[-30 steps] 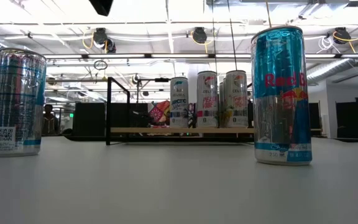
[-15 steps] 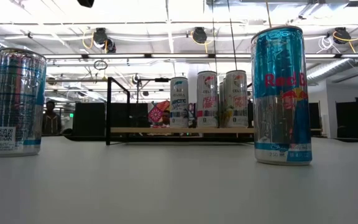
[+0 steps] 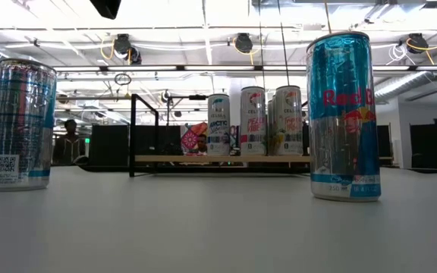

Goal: Place canned beverage on shelf
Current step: Put the white blue soda can on the shelf aligned with the white blue soda cans

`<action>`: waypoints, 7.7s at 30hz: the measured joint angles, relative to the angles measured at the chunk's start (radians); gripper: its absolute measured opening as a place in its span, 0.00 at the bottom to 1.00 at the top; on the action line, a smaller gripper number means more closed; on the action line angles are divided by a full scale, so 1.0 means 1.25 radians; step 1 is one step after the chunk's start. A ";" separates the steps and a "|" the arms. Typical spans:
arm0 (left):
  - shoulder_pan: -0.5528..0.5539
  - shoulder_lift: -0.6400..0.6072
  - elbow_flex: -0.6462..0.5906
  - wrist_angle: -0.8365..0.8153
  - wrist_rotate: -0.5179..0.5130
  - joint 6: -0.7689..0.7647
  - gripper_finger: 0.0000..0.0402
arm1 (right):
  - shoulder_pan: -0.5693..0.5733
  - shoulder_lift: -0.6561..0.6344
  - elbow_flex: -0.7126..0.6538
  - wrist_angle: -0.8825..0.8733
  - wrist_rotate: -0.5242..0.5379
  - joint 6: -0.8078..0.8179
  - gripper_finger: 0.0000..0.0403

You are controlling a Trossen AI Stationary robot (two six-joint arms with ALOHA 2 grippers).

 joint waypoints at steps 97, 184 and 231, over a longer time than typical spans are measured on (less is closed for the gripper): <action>0.041 0.158 0.075 0.220 0.147 0.120 0.65 | -0.071 0.071 0.225 0.040 0.108 -0.859 0.51; 0.141 0.158 0.075 0.091 0.521 0.018 0.63 | -0.152 0.070 0.225 0.163 0.085 -1.137 0.69; 0.109 0.116 0.075 0.040 -0.223 0.240 0.63 | -0.051 0.070 -0.120 0.571 0.775 -0.250 0.76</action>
